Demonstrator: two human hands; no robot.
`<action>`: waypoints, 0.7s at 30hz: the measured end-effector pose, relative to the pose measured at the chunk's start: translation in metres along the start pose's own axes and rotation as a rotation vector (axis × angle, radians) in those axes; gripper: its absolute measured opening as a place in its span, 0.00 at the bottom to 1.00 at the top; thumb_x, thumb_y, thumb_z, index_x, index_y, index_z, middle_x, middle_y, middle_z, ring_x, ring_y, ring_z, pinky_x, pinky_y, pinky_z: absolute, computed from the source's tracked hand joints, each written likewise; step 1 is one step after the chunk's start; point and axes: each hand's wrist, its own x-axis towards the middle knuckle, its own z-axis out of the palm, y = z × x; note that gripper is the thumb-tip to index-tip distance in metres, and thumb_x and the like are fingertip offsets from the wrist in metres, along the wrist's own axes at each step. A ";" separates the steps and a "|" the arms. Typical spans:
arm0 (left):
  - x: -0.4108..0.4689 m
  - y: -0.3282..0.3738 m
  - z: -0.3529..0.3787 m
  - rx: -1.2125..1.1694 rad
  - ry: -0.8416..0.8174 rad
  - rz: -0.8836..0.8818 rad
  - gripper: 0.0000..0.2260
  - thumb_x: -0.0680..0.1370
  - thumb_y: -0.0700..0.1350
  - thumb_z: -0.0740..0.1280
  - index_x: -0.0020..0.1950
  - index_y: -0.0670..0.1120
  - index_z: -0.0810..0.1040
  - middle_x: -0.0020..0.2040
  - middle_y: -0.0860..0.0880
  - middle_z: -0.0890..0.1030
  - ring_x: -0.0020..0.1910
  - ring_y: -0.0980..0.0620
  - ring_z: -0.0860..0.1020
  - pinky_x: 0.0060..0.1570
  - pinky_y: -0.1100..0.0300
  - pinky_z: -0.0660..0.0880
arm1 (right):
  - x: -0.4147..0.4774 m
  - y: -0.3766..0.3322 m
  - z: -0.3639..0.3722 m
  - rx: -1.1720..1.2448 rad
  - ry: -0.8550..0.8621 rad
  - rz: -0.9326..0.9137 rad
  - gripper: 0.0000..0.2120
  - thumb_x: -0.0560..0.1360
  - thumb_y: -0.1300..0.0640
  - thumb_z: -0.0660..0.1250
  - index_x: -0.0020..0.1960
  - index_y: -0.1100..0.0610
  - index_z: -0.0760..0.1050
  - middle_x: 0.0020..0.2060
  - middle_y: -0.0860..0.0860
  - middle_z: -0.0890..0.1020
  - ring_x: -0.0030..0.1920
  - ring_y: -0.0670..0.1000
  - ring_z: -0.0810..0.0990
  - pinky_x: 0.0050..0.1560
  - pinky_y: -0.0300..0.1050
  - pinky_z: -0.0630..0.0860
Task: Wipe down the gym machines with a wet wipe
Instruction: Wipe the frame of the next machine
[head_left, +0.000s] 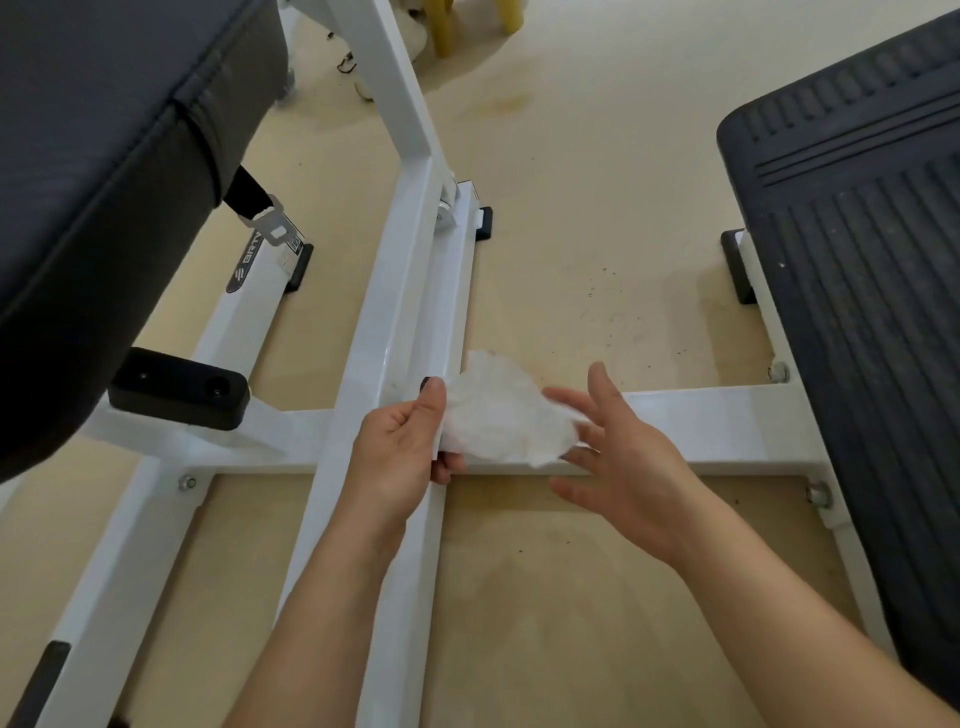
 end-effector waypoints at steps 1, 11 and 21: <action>-0.001 -0.001 0.002 -0.025 -0.008 -0.006 0.25 0.80 0.56 0.60 0.40 0.36 0.80 0.29 0.46 0.77 0.28 0.52 0.73 0.31 0.59 0.72 | -0.004 0.000 -0.001 -0.002 -0.078 -0.044 0.31 0.68 0.33 0.66 0.67 0.44 0.71 0.58 0.45 0.79 0.59 0.48 0.79 0.57 0.53 0.77; 0.022 0.006 -0.031 0.388 0.138 0.134 0.24 0.73 0.56 0.72 0.32 0.36 0.72 0.27 0.46 0.71 0.28 0.50 0.68 0.33 0.57 0.66 | -0.003 0.026 0.028 -0.173 0.070 -0.157 0.06 0.71 0.60 0.73 0.48 0.54 0.82 0.45 0.52 0.85 0.45 0.51 0.83 0.47 0.45 0.77; 0.024 -0.013 -0.009 0.842 0.321 0.439 0.07 0.79 0.48 0.64 0.49 0.48 0.80 0.43 0.51 0.82 0.41 0.51 0.78 0.40 0.58 0.70 | 0.028 0.035 0.080 -0.661 0.117 -0.537 0.23 0.79 0.66 0.55 0.71 0.52 0.70 0.64 0.47 0.77 0.64 0.45 0.74 0.63 0.33 0.68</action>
